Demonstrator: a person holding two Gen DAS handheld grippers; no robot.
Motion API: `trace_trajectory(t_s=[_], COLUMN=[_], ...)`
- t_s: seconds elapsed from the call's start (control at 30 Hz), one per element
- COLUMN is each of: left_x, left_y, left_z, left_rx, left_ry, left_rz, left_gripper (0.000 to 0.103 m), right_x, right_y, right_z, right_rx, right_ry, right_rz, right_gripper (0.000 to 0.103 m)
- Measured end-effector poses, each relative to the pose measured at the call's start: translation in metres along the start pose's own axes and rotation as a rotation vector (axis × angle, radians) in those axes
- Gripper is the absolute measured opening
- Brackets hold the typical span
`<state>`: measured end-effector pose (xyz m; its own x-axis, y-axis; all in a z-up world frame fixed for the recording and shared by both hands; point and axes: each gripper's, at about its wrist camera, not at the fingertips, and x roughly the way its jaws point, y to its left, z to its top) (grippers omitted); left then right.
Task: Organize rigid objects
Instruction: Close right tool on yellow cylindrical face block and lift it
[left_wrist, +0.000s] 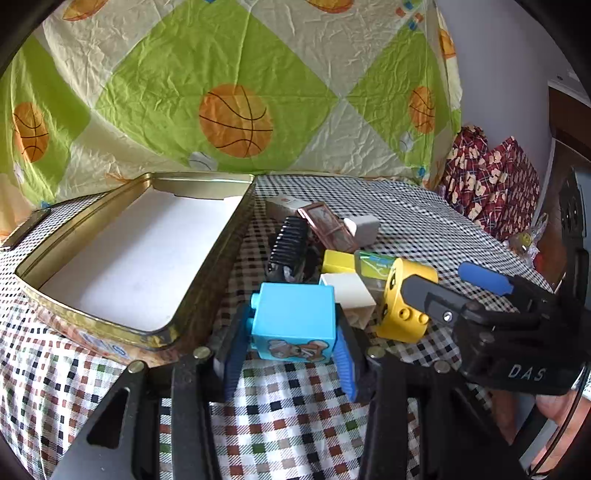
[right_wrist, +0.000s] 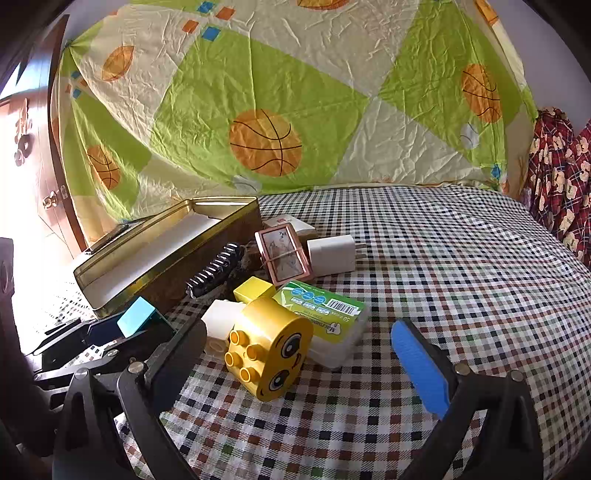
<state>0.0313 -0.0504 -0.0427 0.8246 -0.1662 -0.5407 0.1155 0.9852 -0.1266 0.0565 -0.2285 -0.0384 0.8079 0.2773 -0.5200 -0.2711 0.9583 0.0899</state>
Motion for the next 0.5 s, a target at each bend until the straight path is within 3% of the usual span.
trace_trajectory(t_s=[0.07, 0.13, 0.23, 0.4, 0.5], left_x=[0.0, -0.001, -0.005, -0.007, -0.007], left_y=[0.003, 0.004, -0.001, 0.002, 0.003], left_z=[-0.002, -0.004, -0.006, -0.006, -0.006], left_rx=[-0.015, -0.019, 0.006, -0.001, -0.008], left_ry=[-0.003, -0.013, -0.04, -0.048, -0.048], left_rz=[0.001, -0.002, 0.009, -0.007, -0.016], left_gripper=[0.041, 0.041, 0.041, 0.041, 0.041], right_x=[0.008, 0.014, 0.014, 0.014, 0.014], right_y=[0.002, 0.003, 0.004, 0.016, 0.02], right_z=[-0.001, -0.001, -0.001, -0.005, -0.006], right_rx=[-0.012, -0.013, -0.02, -0.101, -0.122], right_ry=[0.043, 0.072, 0.077, 0.073, 0.069], right_rz=[0.014, 0.038, 0.035, 0.028, 0.036], right_gripper=[0.082, 0.074, 0.073, 0.058, 0.057])
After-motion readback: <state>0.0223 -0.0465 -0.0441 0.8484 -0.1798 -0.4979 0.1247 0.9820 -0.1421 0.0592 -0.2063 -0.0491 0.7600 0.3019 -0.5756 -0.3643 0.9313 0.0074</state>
